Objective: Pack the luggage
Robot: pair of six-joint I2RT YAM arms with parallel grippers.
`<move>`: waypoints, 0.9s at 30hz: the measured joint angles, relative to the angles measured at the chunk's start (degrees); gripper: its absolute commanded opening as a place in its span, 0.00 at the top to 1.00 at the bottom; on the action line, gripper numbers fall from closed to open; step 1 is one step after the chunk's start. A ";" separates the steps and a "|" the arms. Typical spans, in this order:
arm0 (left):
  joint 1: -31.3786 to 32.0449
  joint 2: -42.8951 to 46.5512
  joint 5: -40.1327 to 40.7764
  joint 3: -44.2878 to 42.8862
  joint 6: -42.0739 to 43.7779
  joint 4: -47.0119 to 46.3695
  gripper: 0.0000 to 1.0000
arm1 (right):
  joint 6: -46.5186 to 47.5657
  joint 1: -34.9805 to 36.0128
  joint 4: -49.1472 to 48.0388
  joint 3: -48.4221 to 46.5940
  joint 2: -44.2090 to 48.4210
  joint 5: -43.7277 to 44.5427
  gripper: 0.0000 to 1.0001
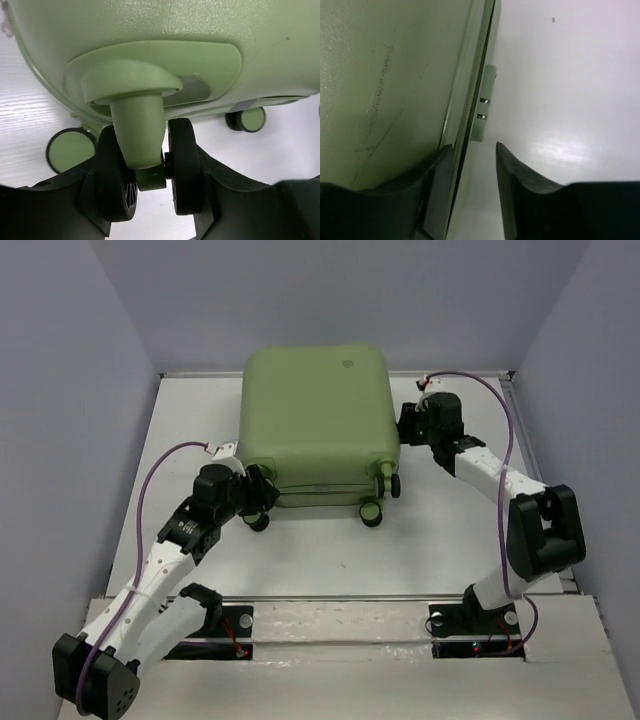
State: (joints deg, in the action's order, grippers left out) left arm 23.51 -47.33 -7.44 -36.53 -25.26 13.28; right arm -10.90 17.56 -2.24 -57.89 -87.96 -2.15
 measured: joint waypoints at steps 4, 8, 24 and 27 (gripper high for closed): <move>2.60 1.05 2.43 2.75 -8.22 -4.74 0.94 | 0.74 -4.26 -2.58 -9.62 -6.56 -10.62 0.22; 5.40 1.16 2.05 4.39 -14.84 -8.31 0.94 | -0.46 -4.92 -3.63 -16.35 -7.80 -13.75 0.19; 8.33 1.38 -1.05 4.94 -21.22 -10.71 0.94 | -6.23 -2.10 -9.64 25.33 42.95 -11.72 0.90; 8.33 1.38 -0.79 4.20 -21.05 -9.68 0.94 | -8.98 -2.10 -9.99 35.65 51.23 -8.13 0.83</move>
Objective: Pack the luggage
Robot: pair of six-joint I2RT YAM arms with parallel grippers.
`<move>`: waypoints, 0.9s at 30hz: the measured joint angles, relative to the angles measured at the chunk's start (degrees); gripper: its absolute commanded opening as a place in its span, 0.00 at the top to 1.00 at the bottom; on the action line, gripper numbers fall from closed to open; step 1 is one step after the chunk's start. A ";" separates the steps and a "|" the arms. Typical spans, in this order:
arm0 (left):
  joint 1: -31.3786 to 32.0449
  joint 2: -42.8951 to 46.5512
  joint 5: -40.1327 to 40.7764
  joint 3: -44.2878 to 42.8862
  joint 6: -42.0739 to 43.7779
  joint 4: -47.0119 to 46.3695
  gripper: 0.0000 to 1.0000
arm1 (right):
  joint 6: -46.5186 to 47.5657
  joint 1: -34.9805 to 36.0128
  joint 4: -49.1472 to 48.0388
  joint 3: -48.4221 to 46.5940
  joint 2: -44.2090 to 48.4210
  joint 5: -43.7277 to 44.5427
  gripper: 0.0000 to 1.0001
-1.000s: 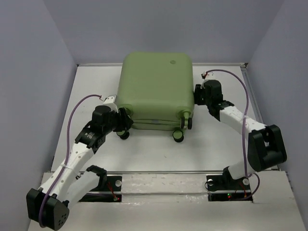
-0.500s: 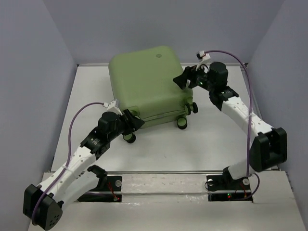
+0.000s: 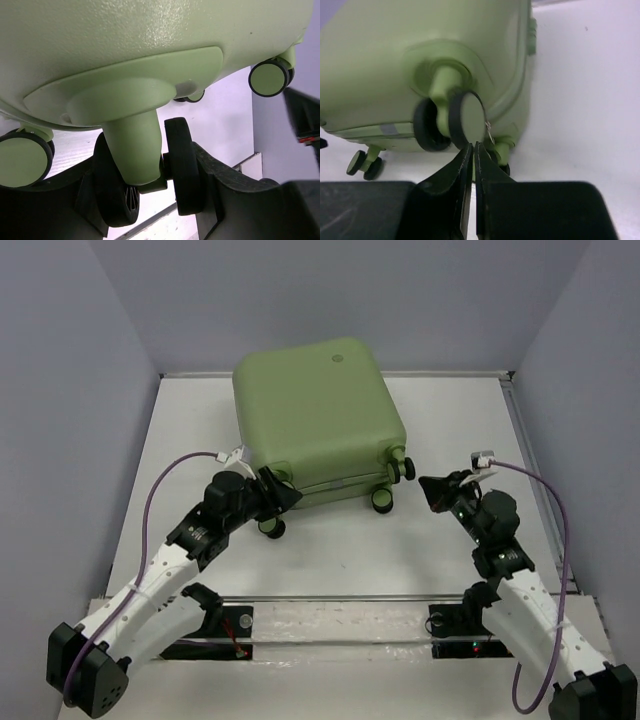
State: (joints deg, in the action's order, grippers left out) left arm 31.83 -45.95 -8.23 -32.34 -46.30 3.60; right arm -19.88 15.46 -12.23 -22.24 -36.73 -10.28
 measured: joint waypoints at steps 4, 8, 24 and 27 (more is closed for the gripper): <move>0.00 -0.09 0.42 -1.03 0.42 0.98 0.94 | -5.70 -0.02 -1.90 9.75 4.24 2.67 0.62; -0.02 -0.48 0.37 -1.46 0.55 1.14 0.94 | -8.37 -0.02 -9.27 12.57 -5.40 0.28 0.53; -0.13 -0.81 0.07 -1.46 0.81 1.01 0.94 | -2.56 -0.02 -48.92 8.41 -45.53 -8.24 0.58; -0.13 -0.81 0.11 -1.46 0.83 1.01 0.94 | -1.95 0.02 -53.66 8.24 -48.87 -10.03 0.61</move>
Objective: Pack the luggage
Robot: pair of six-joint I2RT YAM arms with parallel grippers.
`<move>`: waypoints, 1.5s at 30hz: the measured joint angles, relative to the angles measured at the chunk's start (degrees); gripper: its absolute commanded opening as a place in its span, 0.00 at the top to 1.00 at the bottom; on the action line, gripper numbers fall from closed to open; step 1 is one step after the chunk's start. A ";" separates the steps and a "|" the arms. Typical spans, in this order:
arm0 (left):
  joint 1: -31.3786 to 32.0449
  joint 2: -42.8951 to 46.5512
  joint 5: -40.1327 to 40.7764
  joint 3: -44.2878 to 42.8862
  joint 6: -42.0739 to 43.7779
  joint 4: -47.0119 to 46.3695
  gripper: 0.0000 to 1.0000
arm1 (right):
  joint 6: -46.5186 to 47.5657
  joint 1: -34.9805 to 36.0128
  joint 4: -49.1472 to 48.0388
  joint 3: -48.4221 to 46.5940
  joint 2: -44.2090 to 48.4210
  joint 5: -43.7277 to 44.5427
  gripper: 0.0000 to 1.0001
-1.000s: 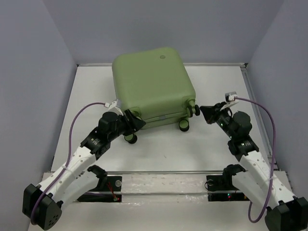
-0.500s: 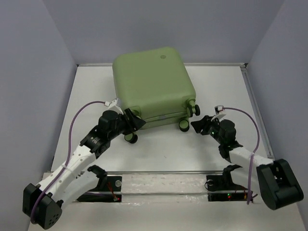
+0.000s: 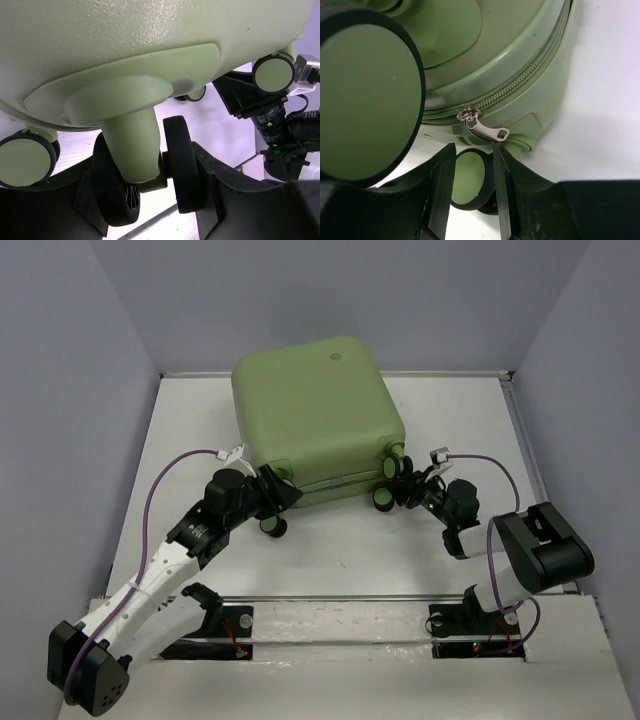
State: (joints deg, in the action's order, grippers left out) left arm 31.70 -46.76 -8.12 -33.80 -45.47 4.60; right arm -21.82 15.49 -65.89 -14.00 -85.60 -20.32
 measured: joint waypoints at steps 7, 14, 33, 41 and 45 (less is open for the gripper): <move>0.00 0.00 0.20 0.00 0.17 -0.04 0.94 | 0.00 0.00 -5.18 -0.09 -3.58 0.24 0.58; 0.00 0.00 0.17 0.00 0.20 -0.07 0.94 | 1.49 0.11 -6.36 0.94 -3.76 6.99 0.57; -0.04 -0.09 1.36 0.61 0.39 -1.51 0.94 | 0.90 0.07 -5.35 -2.40 -2.21 3.23 0.93; -0.22 -0.57 0.68 2.38 -1.25 -5.35 0.94 | -4.28 1.99 -5.60 -3.39 -4.11 4.70 0.93; -0.46 -3.15 -1.20 2.38 -2.95 -7.87 0.94 | -3.02 13.33 -6.58 -1.64 -4.07 19.19 0.93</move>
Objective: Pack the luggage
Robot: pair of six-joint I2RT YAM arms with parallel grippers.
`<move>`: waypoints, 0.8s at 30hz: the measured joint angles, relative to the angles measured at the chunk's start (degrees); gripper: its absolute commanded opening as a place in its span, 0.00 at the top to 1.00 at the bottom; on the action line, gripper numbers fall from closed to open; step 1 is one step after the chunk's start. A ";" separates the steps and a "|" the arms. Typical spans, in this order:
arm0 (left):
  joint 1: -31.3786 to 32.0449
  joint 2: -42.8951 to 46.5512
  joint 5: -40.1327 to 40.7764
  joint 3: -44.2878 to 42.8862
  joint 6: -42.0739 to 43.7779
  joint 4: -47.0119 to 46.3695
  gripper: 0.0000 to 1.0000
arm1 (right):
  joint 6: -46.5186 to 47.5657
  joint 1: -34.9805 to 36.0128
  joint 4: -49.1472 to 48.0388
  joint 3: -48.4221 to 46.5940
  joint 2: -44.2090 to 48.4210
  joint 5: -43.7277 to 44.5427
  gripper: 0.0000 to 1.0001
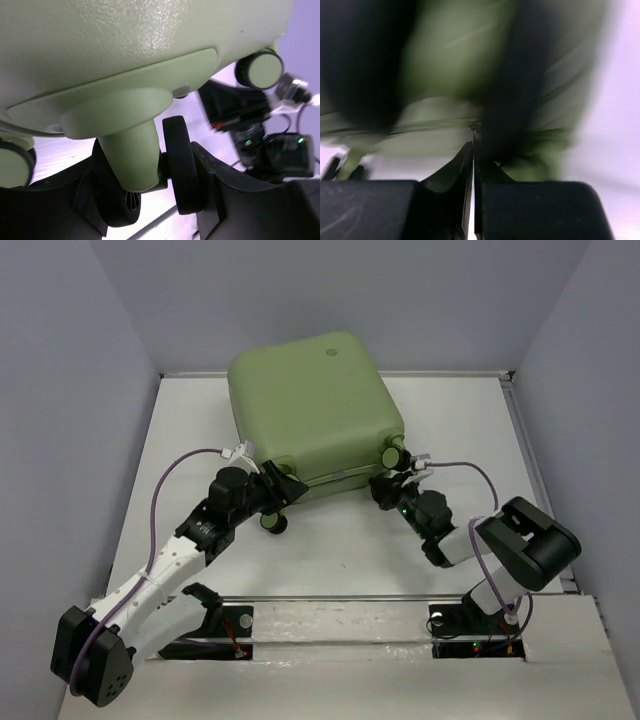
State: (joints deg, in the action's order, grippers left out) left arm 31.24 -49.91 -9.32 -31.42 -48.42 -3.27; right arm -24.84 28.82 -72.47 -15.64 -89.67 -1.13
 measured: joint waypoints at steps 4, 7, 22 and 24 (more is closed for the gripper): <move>0.31 -3.50 -3.78 0.00 -4.68 -6.84 0.94 | 4.31 17.90 -2.21 -2.34 -2.84 14.08 0.93; 2.27 -6.95 -6.40 0.00 -8.07 -12.28 0.94 | 7.23 25.88 -2.64 -7.45 -7.67 19.34 0.93; 3.23 -9.66 -8.94 -4.04 -12.13 -12.20 0.94 | -0.74 34.67 -6.60 -23.89 -21.46 13.94 0.93; 2.62 -10.01 -8.13 -4.72 -12.55 -12.02 0.94 | -3.17 34.40 -8.09 -25.57 -23.26 14.45 0.93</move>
State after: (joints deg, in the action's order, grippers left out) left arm 33.87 -59.92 -17.45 -36.14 -60.97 -15.29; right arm -28.01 63.22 -80.55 -41.21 -112.92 13.32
